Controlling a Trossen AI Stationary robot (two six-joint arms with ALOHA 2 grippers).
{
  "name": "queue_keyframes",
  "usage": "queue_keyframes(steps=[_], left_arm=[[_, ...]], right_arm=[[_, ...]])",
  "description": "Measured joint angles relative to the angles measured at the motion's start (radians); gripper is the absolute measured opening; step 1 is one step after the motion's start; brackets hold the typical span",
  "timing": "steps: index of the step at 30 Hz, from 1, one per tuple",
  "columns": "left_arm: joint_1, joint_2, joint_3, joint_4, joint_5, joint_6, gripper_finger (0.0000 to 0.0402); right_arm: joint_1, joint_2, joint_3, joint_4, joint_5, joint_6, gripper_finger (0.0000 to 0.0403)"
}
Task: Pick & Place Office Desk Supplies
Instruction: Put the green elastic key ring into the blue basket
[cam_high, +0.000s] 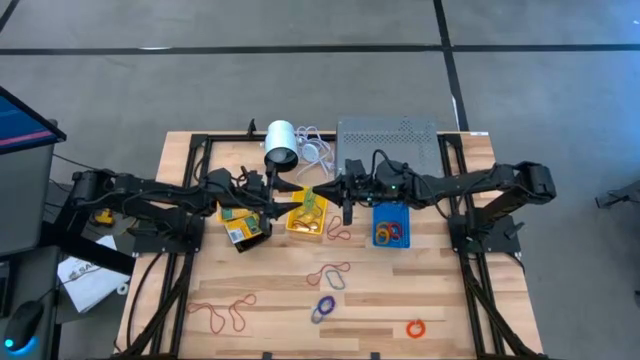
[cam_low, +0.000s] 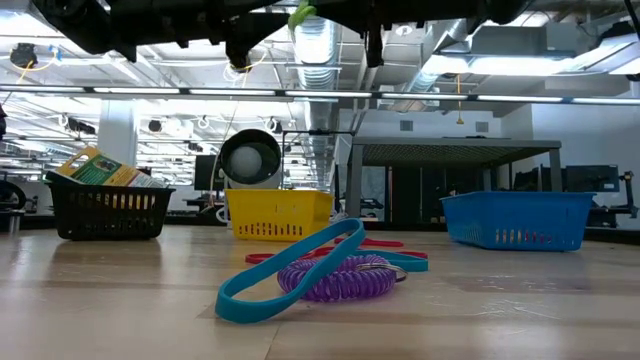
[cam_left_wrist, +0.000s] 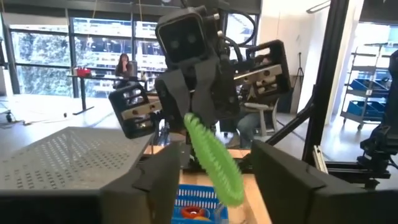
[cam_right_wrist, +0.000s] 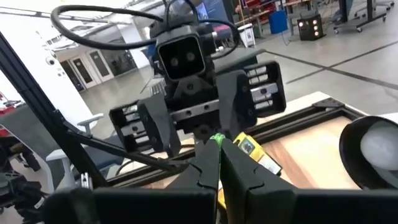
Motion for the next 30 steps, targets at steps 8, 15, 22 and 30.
queue_keyframes(steps=[8, 15, 22, 30], left_arm=[[0.000, -0.076, 0.000, -0.145, 0.020, -0.010, 0.0217], [0.000, -0.267, 0.000, -0.405, 0.020, 0.013, 0.0195], [0.000, -0.322, -0.009, -0.493, 0.020, 0.025, 0.0177], [0.003, -0.313, -0.009, -0.497, 0.012, 0.041, 0.0163]], right_arm=[[-0.035, -0.122, 0.000, -0.204, 0.005, -0.002, 0.0000], [-0.041, -0.419, 0.002, -0.689, 0.102, 0.050, 0.0000], [0.035, -0.570, 0.002, -1.150, 0.264, 0.273, 0.0000], [0.124, -0.460, 0.000, -1.396, 0.314, 0.429, 0.0000]])
